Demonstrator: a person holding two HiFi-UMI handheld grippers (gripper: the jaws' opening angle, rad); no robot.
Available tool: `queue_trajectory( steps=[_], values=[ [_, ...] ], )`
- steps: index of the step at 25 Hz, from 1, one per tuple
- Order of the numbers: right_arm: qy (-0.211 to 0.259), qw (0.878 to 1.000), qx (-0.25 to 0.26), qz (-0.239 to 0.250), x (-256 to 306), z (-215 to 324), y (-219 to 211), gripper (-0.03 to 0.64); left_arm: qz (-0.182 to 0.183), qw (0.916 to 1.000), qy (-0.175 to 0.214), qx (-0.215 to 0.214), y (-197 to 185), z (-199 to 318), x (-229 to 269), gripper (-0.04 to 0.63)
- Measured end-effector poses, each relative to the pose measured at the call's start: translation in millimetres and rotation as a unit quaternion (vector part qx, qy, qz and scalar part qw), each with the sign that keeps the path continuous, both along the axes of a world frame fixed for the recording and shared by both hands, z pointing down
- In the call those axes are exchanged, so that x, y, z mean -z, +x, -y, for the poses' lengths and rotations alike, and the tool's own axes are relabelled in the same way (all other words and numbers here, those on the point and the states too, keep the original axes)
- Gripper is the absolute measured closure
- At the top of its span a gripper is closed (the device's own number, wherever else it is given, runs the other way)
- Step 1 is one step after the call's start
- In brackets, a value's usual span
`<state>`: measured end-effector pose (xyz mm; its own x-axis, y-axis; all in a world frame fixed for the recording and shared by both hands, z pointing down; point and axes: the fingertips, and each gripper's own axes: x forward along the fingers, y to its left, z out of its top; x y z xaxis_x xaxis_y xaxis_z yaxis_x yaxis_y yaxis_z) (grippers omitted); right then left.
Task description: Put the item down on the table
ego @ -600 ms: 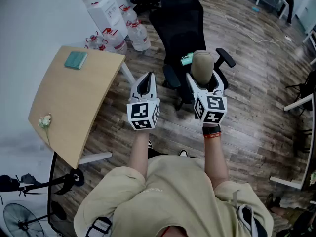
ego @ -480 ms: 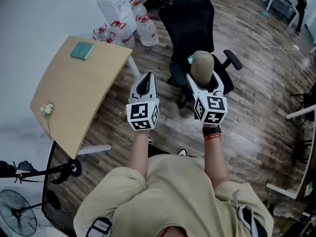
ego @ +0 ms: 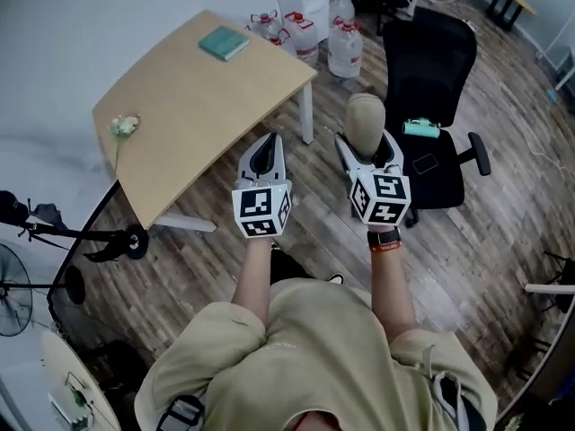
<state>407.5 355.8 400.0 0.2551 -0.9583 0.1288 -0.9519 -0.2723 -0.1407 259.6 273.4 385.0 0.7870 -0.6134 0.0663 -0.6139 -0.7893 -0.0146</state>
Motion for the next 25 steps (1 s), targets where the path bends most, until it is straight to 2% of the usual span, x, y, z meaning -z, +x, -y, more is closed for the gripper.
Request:
queue_trajectory(
  steps=[6,12,25],
  values=[
    [0.0,0.996,0.091,-0.009,9.1,97.8,-76.0,0.222,-0.004,0.9955,0.0,0.095,-90.5,70.5,6.5,0.571],
    [-0.001,0.988,0.156,-0.003,17.4,191.6,-153.4,0.222,-0.005,0.9882,0.002,0.153,-169.6,140.2,15.4,0.571],
    [-0.005,0.966,0.257,-0.003,22.6,360.4,-325.1,0.222,-0.017,0.9732,0.001,0.23,-327.6,282.3,16.4,0.572]
  ],
)
